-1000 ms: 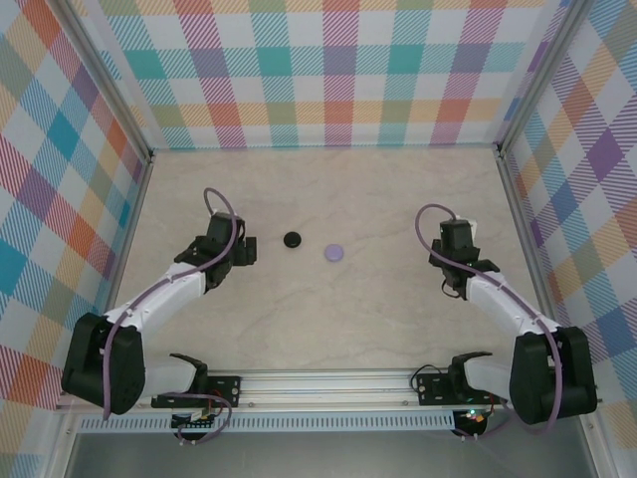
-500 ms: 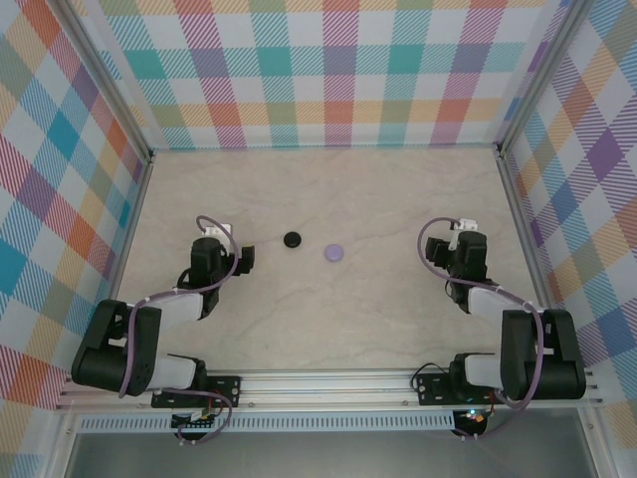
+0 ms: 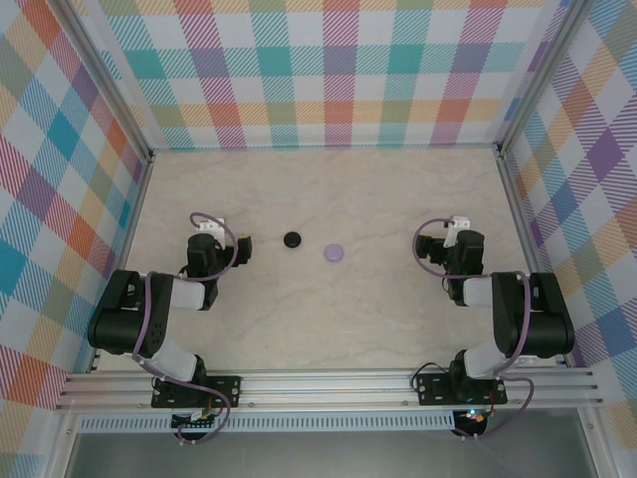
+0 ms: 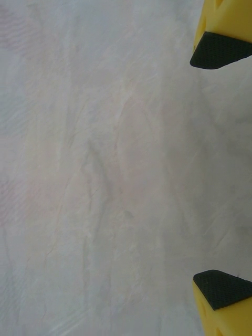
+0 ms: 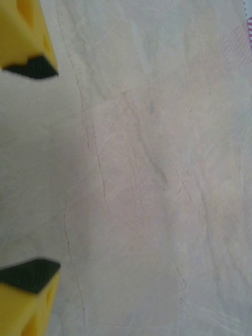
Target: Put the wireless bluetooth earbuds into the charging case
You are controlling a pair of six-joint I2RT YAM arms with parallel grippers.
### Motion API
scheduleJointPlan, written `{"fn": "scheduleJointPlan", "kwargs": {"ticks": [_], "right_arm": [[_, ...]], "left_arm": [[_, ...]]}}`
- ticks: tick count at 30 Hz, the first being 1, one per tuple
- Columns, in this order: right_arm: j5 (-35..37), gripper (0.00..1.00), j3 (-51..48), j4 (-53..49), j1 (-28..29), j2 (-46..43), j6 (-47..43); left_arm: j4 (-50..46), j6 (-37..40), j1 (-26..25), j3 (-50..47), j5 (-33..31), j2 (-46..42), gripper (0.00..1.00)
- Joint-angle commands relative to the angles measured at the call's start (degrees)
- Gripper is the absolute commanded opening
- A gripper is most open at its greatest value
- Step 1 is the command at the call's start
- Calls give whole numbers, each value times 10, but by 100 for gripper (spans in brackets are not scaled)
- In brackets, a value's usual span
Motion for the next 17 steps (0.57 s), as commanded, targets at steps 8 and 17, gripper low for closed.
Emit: {"fn": "scheduleJointPlan", "kwargs": {"ticks": [8,17], "right_arm": [[-17,100,17,31,-2,-3,-10],[-27,100,9,42,-1,-7,-15]], "left_arm": [[-8,-18,12,13,-12,1,100],[-8,-17,12,13,-11,1,100]]}}
